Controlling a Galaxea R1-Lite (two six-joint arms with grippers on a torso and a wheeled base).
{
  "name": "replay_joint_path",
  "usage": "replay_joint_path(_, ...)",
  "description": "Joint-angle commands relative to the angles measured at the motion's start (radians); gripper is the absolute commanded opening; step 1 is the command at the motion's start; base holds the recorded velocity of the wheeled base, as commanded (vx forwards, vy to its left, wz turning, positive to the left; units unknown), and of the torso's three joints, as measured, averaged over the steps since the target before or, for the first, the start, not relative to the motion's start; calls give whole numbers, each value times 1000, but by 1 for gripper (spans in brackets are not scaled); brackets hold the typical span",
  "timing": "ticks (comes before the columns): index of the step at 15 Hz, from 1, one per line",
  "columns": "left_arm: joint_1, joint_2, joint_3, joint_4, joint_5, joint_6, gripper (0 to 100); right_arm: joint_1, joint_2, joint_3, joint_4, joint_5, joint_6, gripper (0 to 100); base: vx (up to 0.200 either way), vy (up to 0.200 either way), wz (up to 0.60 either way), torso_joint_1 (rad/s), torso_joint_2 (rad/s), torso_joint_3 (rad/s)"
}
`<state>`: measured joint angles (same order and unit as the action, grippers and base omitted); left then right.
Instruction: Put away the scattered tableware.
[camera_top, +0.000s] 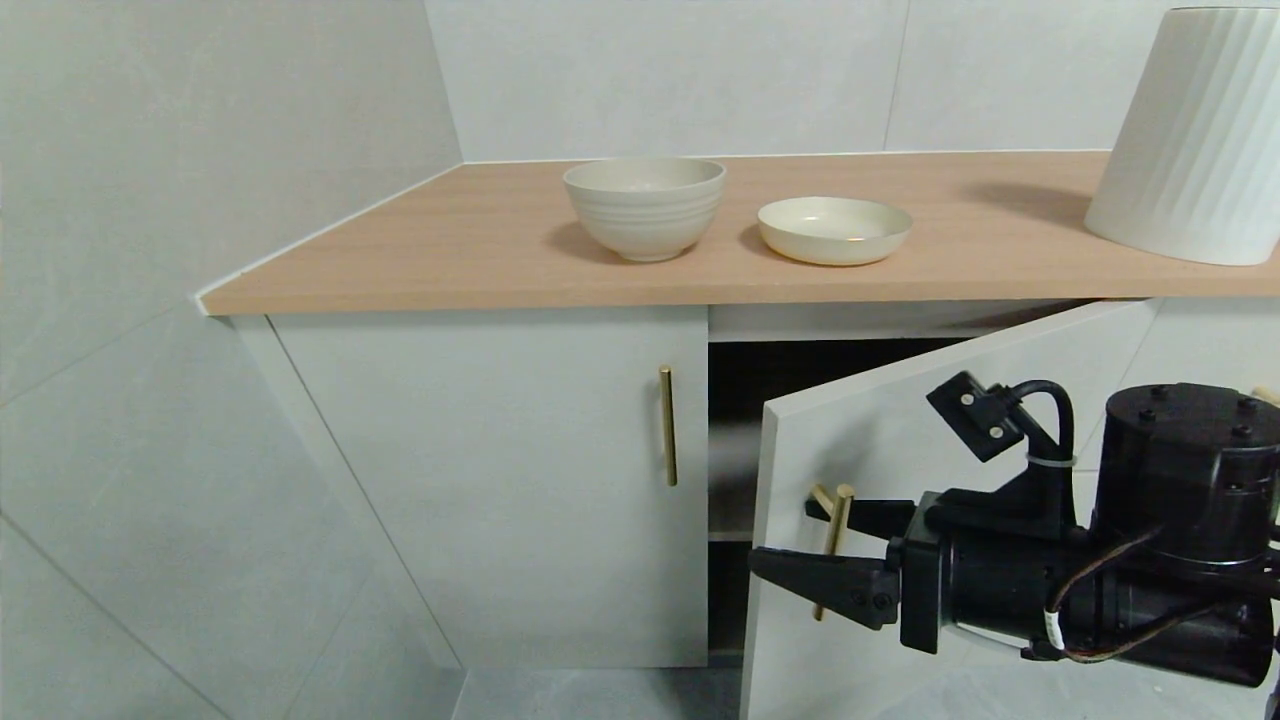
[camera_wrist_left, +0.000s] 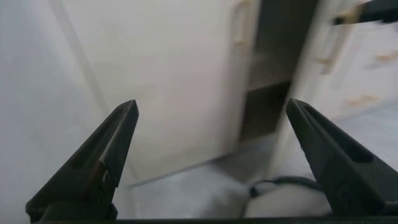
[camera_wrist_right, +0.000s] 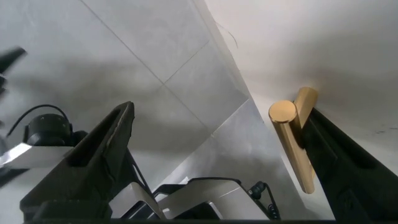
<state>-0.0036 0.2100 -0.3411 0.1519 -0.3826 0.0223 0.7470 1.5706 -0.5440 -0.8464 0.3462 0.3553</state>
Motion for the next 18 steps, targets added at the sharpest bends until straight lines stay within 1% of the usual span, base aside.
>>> replay_joint_path(1,-1,324,-184,5,-157,4,100,2,3,3,3,2,1,100,0,0,0,0,0,0)
replay_joint_path(2,-4,416,-237,5,-242,4,100,2,5,3,3,2,1,100,0,0,0,0,0,0)
replay_joint_path(3,-15,480,-269,3,-289,4,100,2,6,4,6,4,1,100,0,0,0,0,0,0)
replay_joint_path(4,-29,516,-285,1,-308,4,100,2,6,4,6,4,1,100,0,0,0,0,0,0)
replay_joint_path(5,-124,621,-314,-20,-312,-1,100,2,5,4,6,4,1,100,0,0,0,0,0,0)
replay_joint_path(6,-171,687,-315,-46,-309,-2,100,3,6,4,6,4,1,100,0,0,0,0,0,0)
replay_joint_path(8,-217,838,-309,-146,-302,-9,100,3,6,6,6,4,1,100,0,0,0,0,0,0)
replay_joint_path(9,-236,913,-300,-209,-300,-28,100,2,6,6,6,4,1,100,0,0,0,0,0,0)
replay_joint_path(10,-242,980,-285,-264,-300,-47,100,2,11,4,6,4,1,100,0,0,0,0,0,0)
replay_joint_path(12,-263,1125,-231,-407,-299,-53,100,2,28,4,4,4,2,100,0,0,0,0,0,0)
replay_joint_path(13,-272,1161,-214,-453,-297,-61,100,2,32,4,3,4,2,100,0,0,0,0,0,0)
replay_joint_path(14,-303,1264,-173,-589,-289,-104,100,2,34,4,1,4,2,100,0,0,0,0,0,0)
replay_joint_path(15,-309,1290,-165,-626,-279,-119,100,2,34,4,1,4,2,100,0,0,0,0,0,0)
replay_joint_path(16,-335,1359,-139,-744,-219,-168,100,2,35,4,1,4,4,100,0,0,0,0,0,0)
replay_joint_path(18,-394,1421,-96,-877,-136,-237,100,2,48,4,1,4,4,100,0,0,0,0,0,0)
